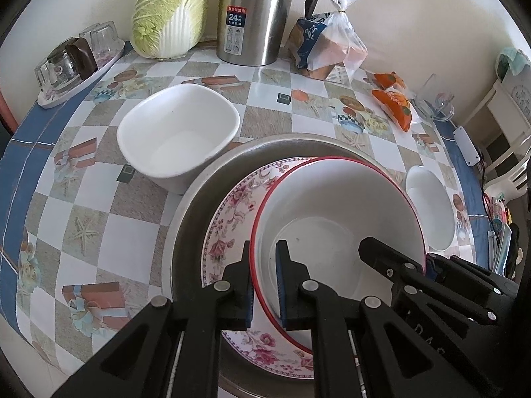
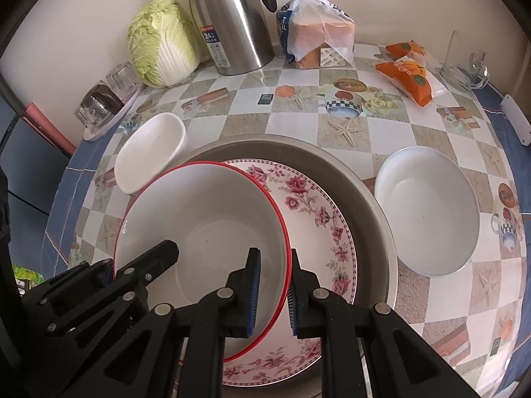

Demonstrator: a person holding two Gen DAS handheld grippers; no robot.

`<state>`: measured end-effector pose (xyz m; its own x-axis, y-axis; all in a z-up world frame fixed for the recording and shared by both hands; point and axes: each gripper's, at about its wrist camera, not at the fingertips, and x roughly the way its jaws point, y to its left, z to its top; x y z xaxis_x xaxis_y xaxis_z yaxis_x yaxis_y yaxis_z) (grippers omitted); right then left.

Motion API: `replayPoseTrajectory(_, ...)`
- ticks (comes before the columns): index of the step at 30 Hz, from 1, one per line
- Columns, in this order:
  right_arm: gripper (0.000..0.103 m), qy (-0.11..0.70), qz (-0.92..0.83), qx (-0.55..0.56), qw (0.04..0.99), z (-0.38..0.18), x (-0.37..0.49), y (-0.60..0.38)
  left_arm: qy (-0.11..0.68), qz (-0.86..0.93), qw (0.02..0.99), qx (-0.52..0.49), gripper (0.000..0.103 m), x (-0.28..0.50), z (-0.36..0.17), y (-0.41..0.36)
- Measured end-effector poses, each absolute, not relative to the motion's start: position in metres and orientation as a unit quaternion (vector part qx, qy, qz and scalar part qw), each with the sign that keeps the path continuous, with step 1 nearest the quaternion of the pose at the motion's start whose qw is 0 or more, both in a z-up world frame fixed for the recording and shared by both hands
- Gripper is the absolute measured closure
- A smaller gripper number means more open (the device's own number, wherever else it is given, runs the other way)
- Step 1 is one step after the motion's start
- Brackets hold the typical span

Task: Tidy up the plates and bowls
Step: 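Lower the red-rimmed bowl onto the pink-floral plate in the basin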

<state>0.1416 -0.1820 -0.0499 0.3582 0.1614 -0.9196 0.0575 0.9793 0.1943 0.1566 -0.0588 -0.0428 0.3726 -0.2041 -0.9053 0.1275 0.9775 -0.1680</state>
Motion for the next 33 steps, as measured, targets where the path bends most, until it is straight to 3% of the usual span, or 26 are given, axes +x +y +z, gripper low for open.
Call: replayPoseTrajectory(33, 0.084, 0.570, 0.031, 0.098, 0.815, -0.0561, 0.1409, -0.1805, 0.561, -0.100, 0.820, -0.044, 0.093, 0.1604, -0.0510, -0.0560)
